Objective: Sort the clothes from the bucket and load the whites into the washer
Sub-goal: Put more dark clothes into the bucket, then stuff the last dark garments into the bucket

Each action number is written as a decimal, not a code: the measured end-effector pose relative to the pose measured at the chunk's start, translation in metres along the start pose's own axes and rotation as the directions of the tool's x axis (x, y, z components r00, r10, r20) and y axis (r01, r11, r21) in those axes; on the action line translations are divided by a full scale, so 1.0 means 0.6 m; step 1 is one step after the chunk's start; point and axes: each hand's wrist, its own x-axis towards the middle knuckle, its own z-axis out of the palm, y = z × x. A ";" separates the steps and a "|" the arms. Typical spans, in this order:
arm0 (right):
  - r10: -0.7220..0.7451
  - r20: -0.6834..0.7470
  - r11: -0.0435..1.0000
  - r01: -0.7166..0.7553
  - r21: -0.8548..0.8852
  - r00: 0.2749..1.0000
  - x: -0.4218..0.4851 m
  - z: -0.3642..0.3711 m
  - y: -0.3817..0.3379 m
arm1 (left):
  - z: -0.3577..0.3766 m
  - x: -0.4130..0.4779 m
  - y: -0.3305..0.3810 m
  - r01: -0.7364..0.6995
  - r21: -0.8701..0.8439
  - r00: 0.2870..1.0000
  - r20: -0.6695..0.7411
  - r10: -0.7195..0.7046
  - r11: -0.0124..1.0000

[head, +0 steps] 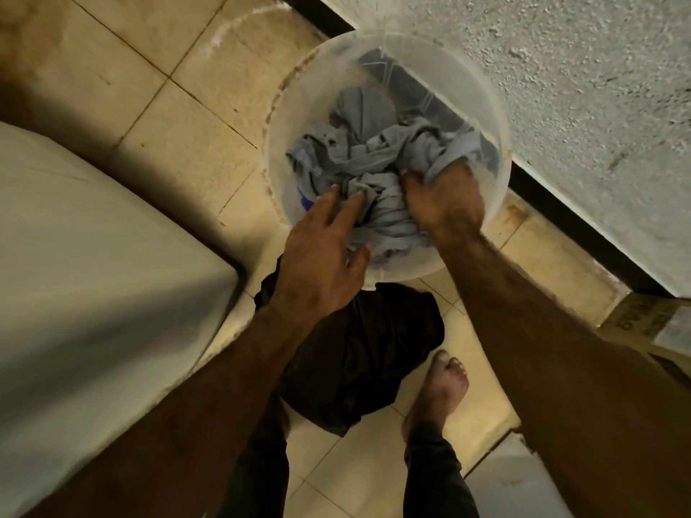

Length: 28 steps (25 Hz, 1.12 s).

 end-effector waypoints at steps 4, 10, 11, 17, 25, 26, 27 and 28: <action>-0.084 -0.522 0.936 0.247 0.251 0.848 -0.073 -0.035 -0.009 | 0.018 0.069 -0.010 0.024 0.156 0.981 0.186 -0.053 0.987; -0.253 0.366 0.852 0.386 -0.354 0.895 -0.047 0.051 0.020 | 0.034 0.150 -0.034 0.066 0.311 0.898 0.396 -0.193 0.948; -0.232 0.440 0.828 0.413 -0.379 0.868 -0.015 0.066 0.019 | 0.034 0.153 -0.040 0.053 0.338 0.888 0.415 -0.200 0.940; -0.102 0.522 0.840 0.355 -0.411 0.847 0.072 0.080 0.004 | 0.051 0.103 -0.040 -0.061 0.406 0.936 0.342 -0.089 0.912; -0.384 -0.070 0.884 0.345 -0.315 0.921 -0.137 0.012 0.024 | 0.034 -0.007 0.007 -0.003 0.107 1.000 -0.017 0.005 0.994; -0.428 -0.148 0.888 0.385 -0.250 0.891 -0.174 0.014 0.041 | 0.038 -0.040 0.007 -0.061 0.060 0.990 -0.125 0.068 0.996; -0.454 -0.189 0.887 0.423 -0.184 0.871 -0.210 0.021 0.061 | 0.048 -0.077 0.005 -0.107 0.038 0.969 -0.220 0.113 0.993; -0.460 -0.187 0.888 0.444 -0.120 0.868 -0.243 0.032 0.084 | 0.062 -0.115 0.000 -0.126 0.021 0.952 -0.278 0.126 0.992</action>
